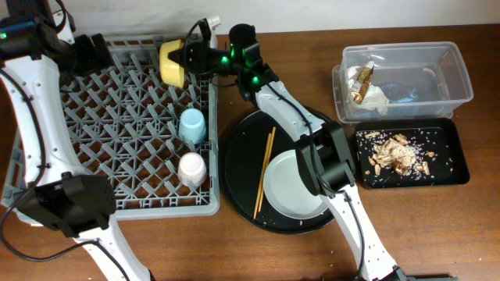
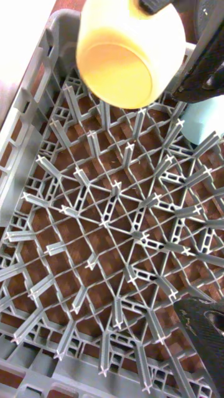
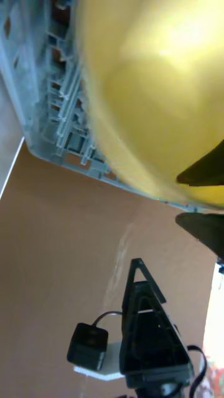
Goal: Sort waste into correct bins and load items into the dishwasher rack
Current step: 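Carry the yellow bowl with right gripper and set it in the rack, then grasp the white plate edge with the right gripper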
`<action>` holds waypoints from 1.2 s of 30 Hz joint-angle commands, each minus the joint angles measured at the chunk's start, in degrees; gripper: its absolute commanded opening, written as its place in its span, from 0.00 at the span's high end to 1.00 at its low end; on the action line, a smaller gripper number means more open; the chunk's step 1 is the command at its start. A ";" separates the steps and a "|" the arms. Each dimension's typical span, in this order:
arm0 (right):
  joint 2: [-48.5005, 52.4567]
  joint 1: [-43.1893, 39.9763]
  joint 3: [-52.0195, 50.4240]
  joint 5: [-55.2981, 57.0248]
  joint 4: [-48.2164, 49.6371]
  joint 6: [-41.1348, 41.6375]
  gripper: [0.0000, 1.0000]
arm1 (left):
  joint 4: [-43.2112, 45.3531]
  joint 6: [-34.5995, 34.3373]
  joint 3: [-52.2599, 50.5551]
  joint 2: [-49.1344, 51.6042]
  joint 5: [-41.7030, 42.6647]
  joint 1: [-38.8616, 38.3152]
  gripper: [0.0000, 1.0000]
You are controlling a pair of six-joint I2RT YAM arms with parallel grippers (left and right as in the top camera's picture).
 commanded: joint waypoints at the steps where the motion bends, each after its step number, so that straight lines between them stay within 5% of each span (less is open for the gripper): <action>1: 1.44 -3.21 0.28 -3.13 -0.33 0.04 0.87 | 0.07 -0.11 1.22 -0.28 -0.39 0.09 0.01; 3: 1.44 -4.31 0.26 -3.56 -1.49 0.04 0.88 | 0.07 -0.11 1.22 -0.28 -0.39 0.09 0.01; 7: 1.38 -5.49 0.85 -4.50 -1.84 0.02 0.68 | 0.07 -0.11 1.22 -0.28 -0.39 0.09 0.01; 10: 1.38 -6.43 2.60 -5.01 -1.88 0.02 0.32 | 0.07 -0.11 1.22 -0.28 -0.39 0.09 0.01; 11: 1.38 -6.84 3.34 -5.27 -1.90 0.02 0.01 | 0.07 -0.11 1.22 -0.28 -0.39 0.09 0.01; 17: -1.53 -9.64 8.52 -5.99 -9.25 -5.18 0.02 | 0.07 -0.11 1.20 -0.28 -0.39 0.09 0.01; 20: -4.87 -11.39 14.58 -4.61 -32.52 -20.68 0.02 | 0.07 -0.11 1.22 -0.28 -0.39 0.09 0.01; 23: -9.38 -11.72 24.30 13.35 -72.83 -45.55 0.02 | 0.07 -0.11 1.20 -0.28 -0.39 0.09 0.01; 26: -12.46 -10.84 33.46 36.37 -100.67 -52.94 0.02 | 0.07 -0.11 1.22 -0.28 -0.39 0.09 0.01; 28: -13.42 -10.67 36.17 40.02 -112.04 -52.81 0.02 | 0.07 -0.11 1.22 -0.28 -0.39 0.09 0.01; 32: -13.31 -9.97 32.87 30.75 -116.83 -55.43 0.02 | 0.07 -0.11 1.22 -0.28 -0.39 0.09 0.01; 36: -14.73 -6.10 26.71 39.36 -116.85 -52.22 0.11 | 0.07 -0.11 1.22 -0.28 -0.39 0.09 0.01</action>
